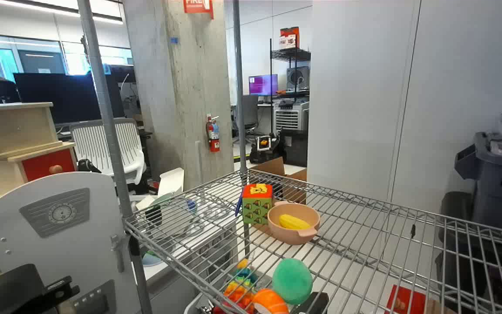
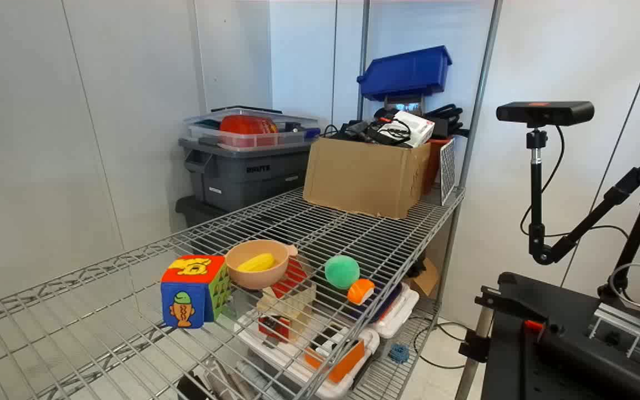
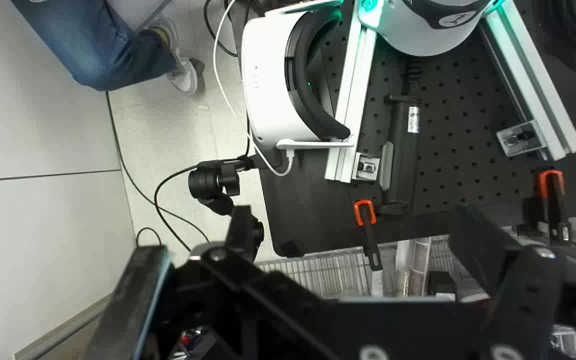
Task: Take the cob of maize out of the pink pot
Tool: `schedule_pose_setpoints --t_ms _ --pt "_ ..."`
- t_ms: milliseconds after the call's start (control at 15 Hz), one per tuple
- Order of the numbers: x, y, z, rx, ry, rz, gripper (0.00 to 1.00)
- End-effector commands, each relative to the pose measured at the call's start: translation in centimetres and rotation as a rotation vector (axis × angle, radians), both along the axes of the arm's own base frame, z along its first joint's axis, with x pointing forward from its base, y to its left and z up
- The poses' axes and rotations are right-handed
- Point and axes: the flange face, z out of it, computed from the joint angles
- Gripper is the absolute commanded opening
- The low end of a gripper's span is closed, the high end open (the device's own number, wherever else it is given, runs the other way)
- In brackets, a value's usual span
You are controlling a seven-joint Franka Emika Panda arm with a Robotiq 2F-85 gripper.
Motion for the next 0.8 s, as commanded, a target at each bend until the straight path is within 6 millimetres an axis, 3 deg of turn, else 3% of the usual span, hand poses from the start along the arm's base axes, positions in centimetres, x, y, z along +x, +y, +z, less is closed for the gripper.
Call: schedule_pose_setpoints --t_ms 0,533,600,667,733 --pt "0.0 0.0 0.1 0.000 -0.001 0.000 1.00" --pt "0.0 0.0 0.2 -0.001 -0.004 0.000 1.00" --pt "2.2 0.4 -0.9 0.024 -0.029 -0.032 1.00" --pt "3.2 0.5 -1.4 0.035 -0.039 -0.049 1.00" --pt "6.6 0.8 -2.9 0.059 -0.063 -0.097 1.00"
